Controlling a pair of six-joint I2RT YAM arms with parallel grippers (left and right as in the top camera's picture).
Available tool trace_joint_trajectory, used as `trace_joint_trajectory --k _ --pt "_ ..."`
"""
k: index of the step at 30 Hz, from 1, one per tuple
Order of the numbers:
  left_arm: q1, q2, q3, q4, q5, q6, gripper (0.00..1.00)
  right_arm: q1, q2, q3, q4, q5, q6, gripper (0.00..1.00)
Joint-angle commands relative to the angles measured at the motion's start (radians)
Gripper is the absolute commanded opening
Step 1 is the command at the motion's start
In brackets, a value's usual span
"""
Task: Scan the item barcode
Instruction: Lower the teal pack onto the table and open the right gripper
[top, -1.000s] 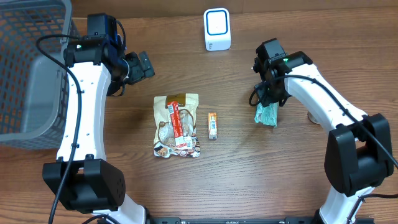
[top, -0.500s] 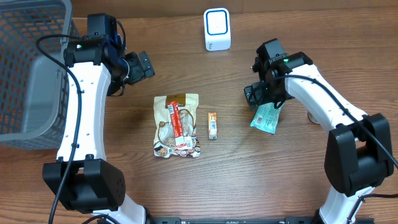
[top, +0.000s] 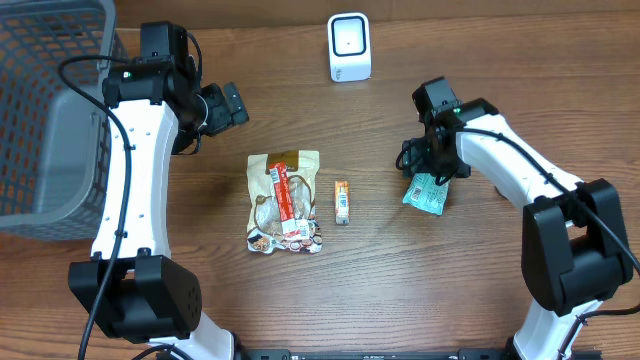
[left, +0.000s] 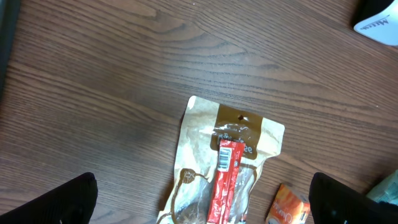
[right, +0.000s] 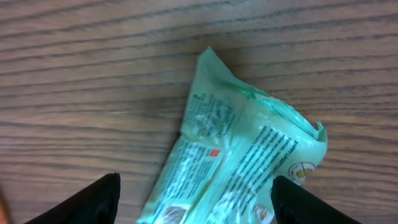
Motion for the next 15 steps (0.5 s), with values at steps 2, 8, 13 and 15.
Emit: trace_joint_trajectory --k 2,8,13,15 --pt "-0.005 -0.021 0.013 0.000 -0.002 0.012 1.00 0.001 -0.004 -0.062 0.076 0.028 0.013 0.79" --pt "-0.005 -0.021 0.013 0.000 -0.002 0.012 1.00 0.001 -0.004 -0.156 0.187 0.027 0.010 0.79" --pt "-0.005 -0.021 0.013 0.000 -0.003 0.012 1.00 0.001 -0.005 -0.194 0.196 0.027 -0.042 0.84" --pt "-0.005 -0.021 0.013 0.000 -0.003 0.012 1.00 0.001 -0.009 -0.182 0.197 0.027 -0.042 0.86"
